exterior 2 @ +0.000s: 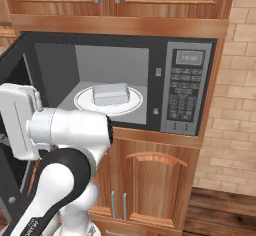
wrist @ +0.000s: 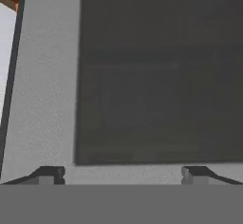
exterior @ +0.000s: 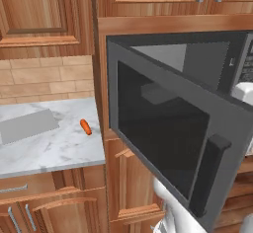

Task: Open the microwave door.

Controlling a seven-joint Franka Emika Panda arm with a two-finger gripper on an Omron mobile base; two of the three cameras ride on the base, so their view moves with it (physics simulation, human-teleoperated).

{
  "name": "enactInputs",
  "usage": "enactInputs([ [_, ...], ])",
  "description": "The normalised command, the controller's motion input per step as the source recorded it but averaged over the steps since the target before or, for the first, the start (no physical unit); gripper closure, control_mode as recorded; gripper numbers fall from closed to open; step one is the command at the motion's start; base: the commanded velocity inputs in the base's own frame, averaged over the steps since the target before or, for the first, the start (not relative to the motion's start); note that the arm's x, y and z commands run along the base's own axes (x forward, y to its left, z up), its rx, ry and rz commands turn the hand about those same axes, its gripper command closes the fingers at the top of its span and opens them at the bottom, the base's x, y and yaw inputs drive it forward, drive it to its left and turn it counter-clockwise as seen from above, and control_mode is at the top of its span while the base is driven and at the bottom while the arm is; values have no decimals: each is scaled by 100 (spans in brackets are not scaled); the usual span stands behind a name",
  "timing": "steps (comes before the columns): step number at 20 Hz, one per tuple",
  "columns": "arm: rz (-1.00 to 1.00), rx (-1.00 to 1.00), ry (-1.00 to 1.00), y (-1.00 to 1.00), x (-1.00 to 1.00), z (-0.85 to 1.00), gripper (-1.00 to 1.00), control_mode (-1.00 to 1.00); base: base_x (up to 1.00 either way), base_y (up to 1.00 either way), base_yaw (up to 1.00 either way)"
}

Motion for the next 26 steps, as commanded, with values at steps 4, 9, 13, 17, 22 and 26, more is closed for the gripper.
enactInputs([
  [4, -32, 7, -28, 100, -77, 1, -100, -100, 0, 0, 0],
  [9, -33, 1, -29, 100, -51, 0, -100, -100, 0, 0, 0],
  [13, -26, -6, -18, 99, -11, -1, -100, -100, 0, 0, 0],
  [17, -15, -3, -3, 99, 6, -11, -100, -100, 0, 0, 0],
  [22, -6, 0, 8, 73, 17, -26, -100, -100, 0, 0, 0],
  [26, 0, 0, 0, 0, 0, 0, -100, -100, 0, 0, 0],
])
